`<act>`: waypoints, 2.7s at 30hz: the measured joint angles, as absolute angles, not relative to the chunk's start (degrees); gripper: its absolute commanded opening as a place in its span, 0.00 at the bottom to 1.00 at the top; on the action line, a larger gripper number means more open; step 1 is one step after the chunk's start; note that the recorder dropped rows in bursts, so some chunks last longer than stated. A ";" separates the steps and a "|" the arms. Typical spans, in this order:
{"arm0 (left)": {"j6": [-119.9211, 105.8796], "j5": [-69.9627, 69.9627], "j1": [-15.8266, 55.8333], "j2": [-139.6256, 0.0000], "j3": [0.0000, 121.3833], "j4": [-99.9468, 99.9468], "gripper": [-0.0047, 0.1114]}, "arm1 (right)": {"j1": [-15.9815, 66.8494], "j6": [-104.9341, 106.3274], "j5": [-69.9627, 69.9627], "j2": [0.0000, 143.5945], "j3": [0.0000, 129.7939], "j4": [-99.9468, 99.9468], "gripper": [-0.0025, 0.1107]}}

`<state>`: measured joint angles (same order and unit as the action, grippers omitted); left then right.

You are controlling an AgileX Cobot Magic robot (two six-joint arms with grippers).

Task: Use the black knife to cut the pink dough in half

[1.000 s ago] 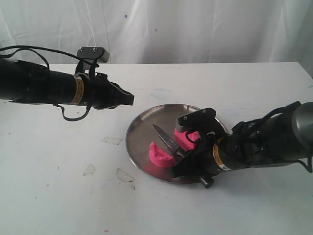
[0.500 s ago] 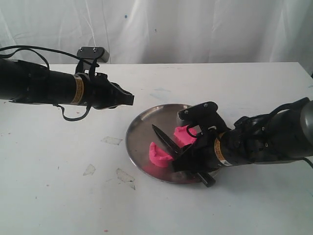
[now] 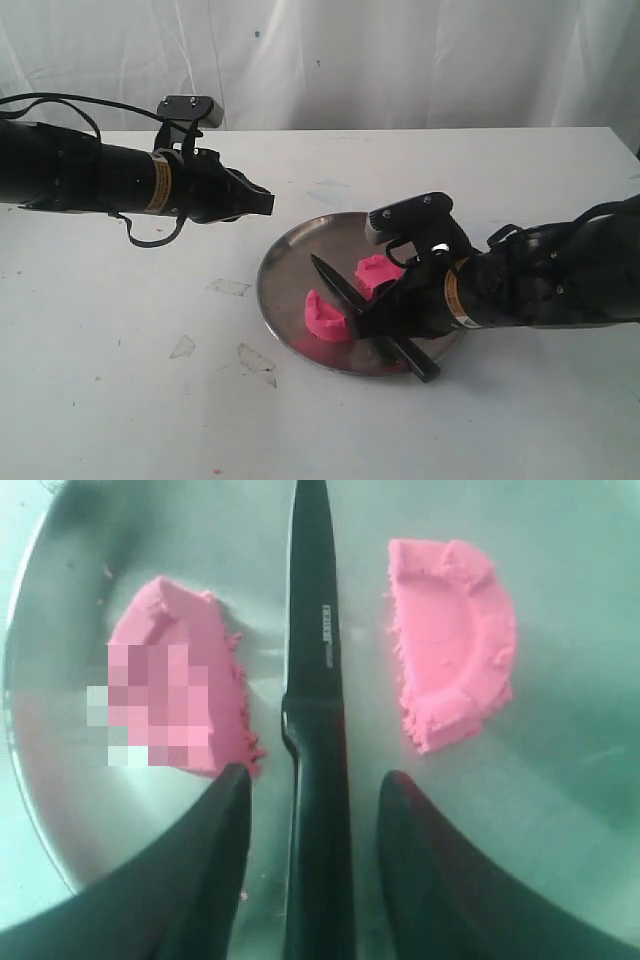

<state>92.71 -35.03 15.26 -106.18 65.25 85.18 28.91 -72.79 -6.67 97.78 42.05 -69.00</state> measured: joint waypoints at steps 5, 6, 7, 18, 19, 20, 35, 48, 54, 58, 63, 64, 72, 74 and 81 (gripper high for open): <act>92.71 -35.03 15.26 -106.18 65.25 85.18 0.04 | 28.91 -72.79 -6.57 95.28 41.05 -69.00 0.37; 92.71 -35.03 15.26 -106.18 65.25 85.18 0.04 | 28.91 -72.79 -6.57 94.65 40.84 -69.00 0.37; 92.71 -35.03 15.26 -106.18 65.25 85.18 0.04 | 28.91 -72.79 -6.57 94.25 40.79 -69.00 0.37; 92.71 -35.03 15.26 -106.18 65.25 85.26 0.04 | 28.91 -73.46 -6.16 89.82 39.30 -69.00 0.37; 92.71 -35.03 15.26 -106.18 65.25 85.26 0.04 | 28.91 -73.88 -6.09 88.90 38.72 -69.00 0.37; 92.71 -35.03 15.26 -106.18 65.25 85.26 0.04 | 28.91 -74.12 -5.93 88.21 38.46 -69.00 0.37; 92.71 -35.03 15.26 -106.18 65.25 85.26 0.04 | 28.91 -76.95 -4.51 77.35 32.92 -69.00 0.37; 92.71 -35.03 15.26 -106.18 65.25 85.26 0.04 | 28.91 -78.49 -4.51 68.53 27.44 -69.00 0.37; 92.71 -35.03 15.26 -106.18 65.25 85.26 0.04 | 28.91 -80.20 -4.51 65.31 26.81 -69.00 0.37; 92.71 -35.03 15.26 -106.18 65.25 85.26 0.04 | 28.91 -84.52 0.00 63.41 26.81 -69.00 0.37; 92.71 -35.03 15.26 -106.18 65.25 85.26 0.04 | 28.91 -87.84 4.15 62.01 26.81 -66.95 0.37; 92.71 -35.03 15.26 -106.18 65.25 85.26 0.04 | 28.91 -88.06 4.28 61.77 26.81 -66.79 0.37; 92.71 -35.03 15.26 -106.18 65.25 85.26 0.04 | 28.91 -88.43 4.41 60.31 26.78 -66.50 0.37; 92.71 -35.03 15.26 -106.18 65.25 85.26 0.04 | 28.91 -88.30 3.89 59.78 26.78 -66.50 0.37; 92.71 -35.03 15.26 -106.18 65.25 85.26 0.04 | 28.91 -83.77 0.92 58.91 26.78 -64.61 0.37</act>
<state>92.71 -35.03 15.26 -106.18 65.25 85.26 28.91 -83.77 0.92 58.91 26.78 -64.61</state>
